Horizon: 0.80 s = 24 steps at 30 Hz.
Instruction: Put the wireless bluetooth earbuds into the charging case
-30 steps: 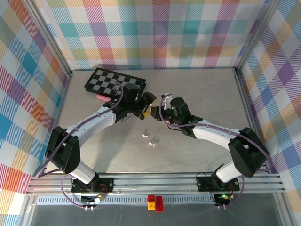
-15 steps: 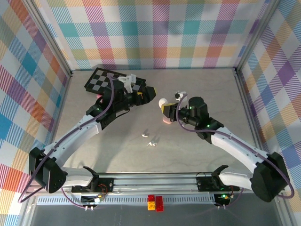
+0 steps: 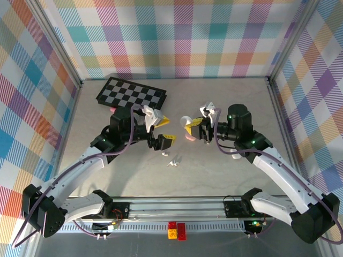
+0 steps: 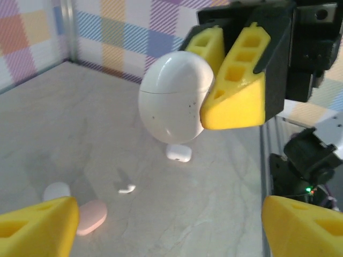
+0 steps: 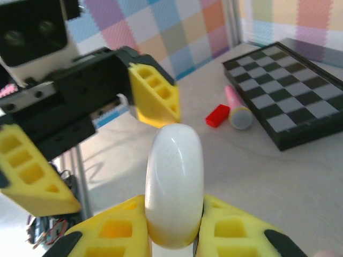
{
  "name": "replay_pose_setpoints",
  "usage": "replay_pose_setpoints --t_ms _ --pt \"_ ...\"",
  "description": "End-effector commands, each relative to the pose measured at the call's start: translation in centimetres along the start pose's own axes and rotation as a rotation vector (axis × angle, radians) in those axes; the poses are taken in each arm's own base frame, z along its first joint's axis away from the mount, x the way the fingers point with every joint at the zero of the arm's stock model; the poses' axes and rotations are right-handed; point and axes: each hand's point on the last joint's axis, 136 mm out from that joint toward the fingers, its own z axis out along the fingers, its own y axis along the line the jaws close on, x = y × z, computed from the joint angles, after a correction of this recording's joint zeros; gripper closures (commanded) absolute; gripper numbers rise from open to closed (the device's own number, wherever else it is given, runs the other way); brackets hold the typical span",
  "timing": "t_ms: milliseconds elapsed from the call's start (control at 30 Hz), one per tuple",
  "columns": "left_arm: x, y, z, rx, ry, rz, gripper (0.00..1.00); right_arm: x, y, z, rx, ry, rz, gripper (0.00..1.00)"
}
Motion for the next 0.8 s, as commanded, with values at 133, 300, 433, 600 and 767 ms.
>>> replay_pose_setpoints --t_ms 133,300,433,600,767 --pt "-2.4 -3.4 0.7 0.265 -0.038 0.065 0.44 -1.1 3.5 -0.1 -0.217 0.038 -0.082 0.87" --pt "-3.6 -3.7 0.7 0.288 -0.080 0.054 0.52 -1.3 3.6 0.3 -0.242 0.041 -0.085 0.88" --pt "-4.0 -4.2 0.5 0.316 -0.087 0.051 0.61 -1.0 3.5 0.3 -0.241 0.048 -0.084 0.90" --pt "-3.8 -4.4 0.6 0.332 -0.074 0.038 0.72 -0.8 3.6 0.3 -0.247 0.056 -0.088 0.90" --pt "-4.0 -4.4 0.6 0.335 -0.074 0.031 0.73 -0.5 3.5 0.4 -0.248 0.069 -0.086 0.91"
